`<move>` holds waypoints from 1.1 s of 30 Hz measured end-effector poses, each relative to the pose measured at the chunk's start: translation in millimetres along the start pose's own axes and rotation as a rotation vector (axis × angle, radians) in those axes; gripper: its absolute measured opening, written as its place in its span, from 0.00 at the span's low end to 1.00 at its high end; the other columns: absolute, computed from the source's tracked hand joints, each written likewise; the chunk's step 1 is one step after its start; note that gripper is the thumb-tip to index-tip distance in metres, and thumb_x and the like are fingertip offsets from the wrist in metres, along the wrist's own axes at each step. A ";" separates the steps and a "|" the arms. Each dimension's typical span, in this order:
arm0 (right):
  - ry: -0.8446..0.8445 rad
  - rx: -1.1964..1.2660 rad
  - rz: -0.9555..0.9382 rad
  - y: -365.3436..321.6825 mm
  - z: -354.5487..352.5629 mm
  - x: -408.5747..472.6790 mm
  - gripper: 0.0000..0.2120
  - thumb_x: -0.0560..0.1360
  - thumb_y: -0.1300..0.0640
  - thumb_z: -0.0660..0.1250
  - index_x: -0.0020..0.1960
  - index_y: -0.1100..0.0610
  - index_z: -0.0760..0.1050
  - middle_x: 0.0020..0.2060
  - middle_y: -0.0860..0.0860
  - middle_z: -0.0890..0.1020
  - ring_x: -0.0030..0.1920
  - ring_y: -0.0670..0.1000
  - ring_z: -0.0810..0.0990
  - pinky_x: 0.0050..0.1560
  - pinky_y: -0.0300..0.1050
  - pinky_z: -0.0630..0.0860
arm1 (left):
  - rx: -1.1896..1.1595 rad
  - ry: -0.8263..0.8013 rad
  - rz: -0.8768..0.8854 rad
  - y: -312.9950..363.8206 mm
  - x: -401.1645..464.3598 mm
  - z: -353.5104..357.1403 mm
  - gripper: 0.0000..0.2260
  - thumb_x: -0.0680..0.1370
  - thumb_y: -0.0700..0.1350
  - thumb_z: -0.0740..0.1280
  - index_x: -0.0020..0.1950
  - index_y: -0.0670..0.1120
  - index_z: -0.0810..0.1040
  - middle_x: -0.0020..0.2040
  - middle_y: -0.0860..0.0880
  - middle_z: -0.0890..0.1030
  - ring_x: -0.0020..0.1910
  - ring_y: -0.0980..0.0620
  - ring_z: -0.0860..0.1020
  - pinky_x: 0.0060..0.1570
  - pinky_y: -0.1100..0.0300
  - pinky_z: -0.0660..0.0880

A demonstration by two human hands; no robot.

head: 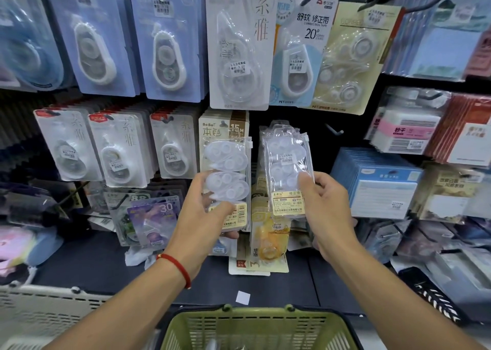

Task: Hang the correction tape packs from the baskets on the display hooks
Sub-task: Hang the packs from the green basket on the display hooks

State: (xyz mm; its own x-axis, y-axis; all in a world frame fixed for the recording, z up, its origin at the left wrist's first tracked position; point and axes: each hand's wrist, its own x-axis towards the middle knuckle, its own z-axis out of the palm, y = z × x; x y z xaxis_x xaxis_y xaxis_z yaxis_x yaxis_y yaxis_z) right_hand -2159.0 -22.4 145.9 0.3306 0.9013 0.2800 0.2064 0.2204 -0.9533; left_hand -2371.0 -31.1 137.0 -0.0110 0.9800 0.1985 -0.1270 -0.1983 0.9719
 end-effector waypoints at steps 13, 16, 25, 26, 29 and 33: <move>-0.337 -0.088 0.001 -5.2 21.8 -29.2 0.09 0.84 0.47 0.66 0.51 0.52 0.80 0.46 0.46 0.87 0.47 0.43 0.85 0.48 0.38 0.79 | -0.035 -0.178 -0.079 -3.0 -10.6 16.2 0.14 0.81 0.36 0.71 0.66 0.48 0.80 0.60 0.46 0.85 0.55 0.43 0.86 0.49 0.42 0.85; -0.196 -0.007 -0.019 -8.0 22.1 -30.9 0.11 0.85 0.45 0.63 0.51 0.52 0.76 0.47 0.59 0.85 0.49 0.62 0.84 0.50 0.60 0.82 | -0.071 -0.145 -0.110 -1.9 -12.0 18.6 0.13 0.80 0.33 0.71 0.62 0.45 0.80 0.53 0.42 0.83 0.45 0.46 0.87 0.41 0.47 0.86; -0.074 0.074 0.006 -11.8 9.0 -18.6 0.14 0.84 0.40 0.62 0.49 0.49 0.76 0.38 0.53 0.84 0.38 0.51 0.82 0.34 0.52 0.77 | -0.066 -0.191 -0.025 3.7 -14.4 23.2 0.22 0.79 0.26 0.69 0.67 0.47 0.79 0.57 0.36 0.82 0.46 0.43 0.88 0.49 0.55 0.85; -0.074 0.095 0.026 -11.4 8.9 -16.9 0.13 0.85 0.42 0.62 0.50 0.50 0.76 0.39 0.53 0.85 0.37 0.52 0.83 0.31 0.49 0.77 | -0.075 -0.185 -0.023 4.0 -14.2 24.5 0.22 0.79 0.26 0.69 0.66 0.47 0.79 0.56 0.37 0.82 0.45 0.44 0.88 0.49 0.56 0.85; -0.061 0.138 0.072 -13.2 8.9 -15.3 0.13 0.86 0.44 0.62 0.54 0.53 0.77 0.42 0.55 0.88 0.38 0.54 0.86 0.27 0.45 0.76 | -0.110 -0.181 -0.028 4.3 -13.1 27.3 0.21 0.79 0.26 0.69 0.67 0.45 0.79 0.56 0.39 0.84 0.44 0.45 0.88 0.48 0.59 0.84; -0.058 0.159 0.091 -12.1 7.0 -13.5 0.15 0.86 0.44 0.62 0.55 0.55 0.78 0.42 0.56 0.87 0.37 0.55 0.85 0.26 0.44 0.76 | -0.127 -0.184 -0.033 3.0 -11.7 28.1 0.22 0.78 0.27 0.70 0.70 0.43 0.79 0.56 0.41 0.85 0.45 0.43 0.88 0.49 0.59 0.84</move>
State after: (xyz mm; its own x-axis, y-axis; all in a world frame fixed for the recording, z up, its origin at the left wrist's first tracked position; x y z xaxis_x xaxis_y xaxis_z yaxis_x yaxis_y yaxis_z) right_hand -2172.5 -34.7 152.9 0.2871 0.9391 0.1890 0.0285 0.1888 -0.9816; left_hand -2343.4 -43.6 141.2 0.1745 0.9645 0.1982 -0.2481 -0.1517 0.9568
